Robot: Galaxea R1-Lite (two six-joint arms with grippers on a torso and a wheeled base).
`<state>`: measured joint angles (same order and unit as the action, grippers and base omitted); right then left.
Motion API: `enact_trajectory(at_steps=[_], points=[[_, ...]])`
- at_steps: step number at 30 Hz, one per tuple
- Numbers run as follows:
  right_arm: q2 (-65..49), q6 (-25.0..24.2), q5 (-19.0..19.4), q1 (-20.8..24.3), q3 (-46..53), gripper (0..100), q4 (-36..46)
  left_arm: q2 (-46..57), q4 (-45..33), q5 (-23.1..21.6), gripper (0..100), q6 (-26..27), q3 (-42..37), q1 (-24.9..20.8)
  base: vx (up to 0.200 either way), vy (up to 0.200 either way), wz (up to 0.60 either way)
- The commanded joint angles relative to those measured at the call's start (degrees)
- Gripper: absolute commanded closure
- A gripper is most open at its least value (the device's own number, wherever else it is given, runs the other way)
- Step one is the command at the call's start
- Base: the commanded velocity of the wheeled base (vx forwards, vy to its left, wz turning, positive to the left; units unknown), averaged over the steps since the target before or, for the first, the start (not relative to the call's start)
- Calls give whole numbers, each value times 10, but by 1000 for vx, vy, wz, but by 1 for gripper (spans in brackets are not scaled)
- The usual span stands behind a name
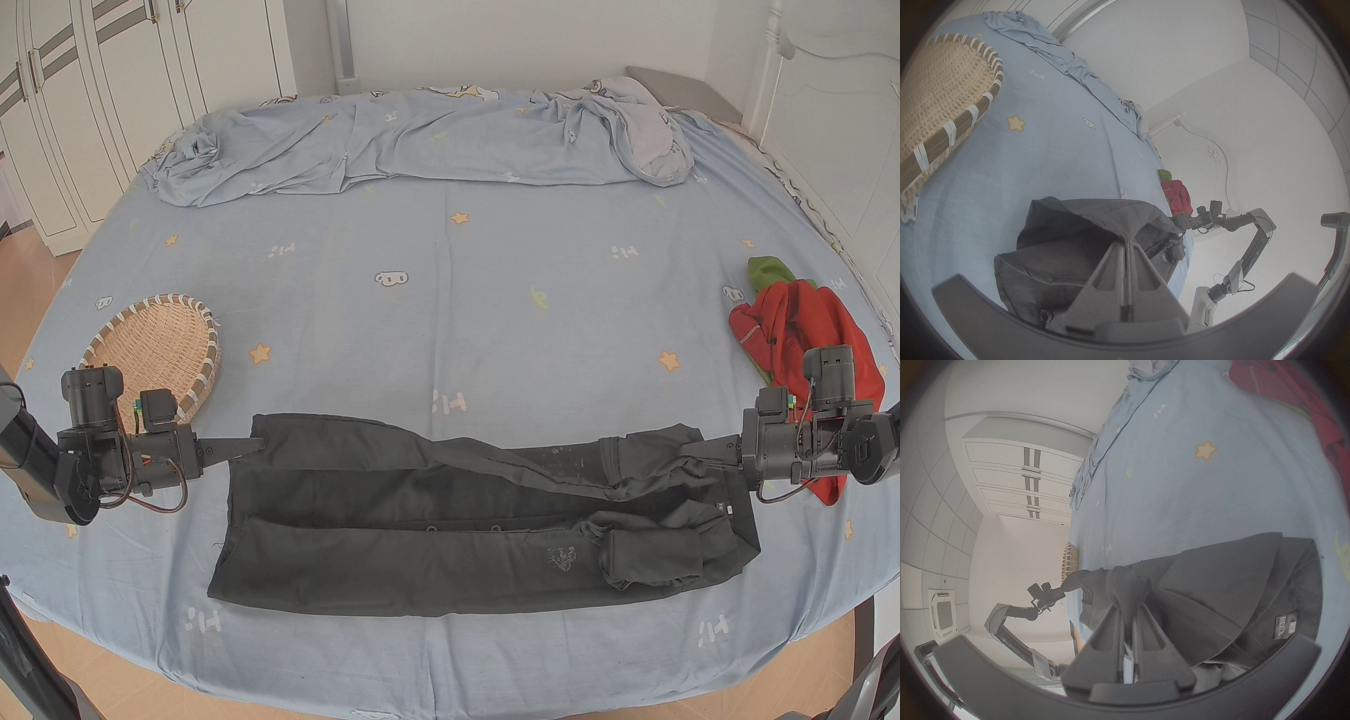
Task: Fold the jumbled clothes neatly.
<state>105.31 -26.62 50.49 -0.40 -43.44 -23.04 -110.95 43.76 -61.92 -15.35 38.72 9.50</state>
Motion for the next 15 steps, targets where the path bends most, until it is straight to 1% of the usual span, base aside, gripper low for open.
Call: enact_trajectory(at_steps=[1,10,11,13,15], points=[[2,12,0,-2,17,100,0,-1,5,0,100,0,-2,3,0,0,0],[3,13,9,-2,20,100,0,-2,8,-1,100,1,-15,-1,0,0,0],[3,13,9,-2,20,100,0,-2,8,-1,0,1,-15,-1,0,0,0],[3,14,9,-2,20,100,1,-4,8,-1,0,0,-10,2,0,0,0],[4,14,9,-2,27,100,0,2,8,-1,0,-6,-3,14,0,0,0]])
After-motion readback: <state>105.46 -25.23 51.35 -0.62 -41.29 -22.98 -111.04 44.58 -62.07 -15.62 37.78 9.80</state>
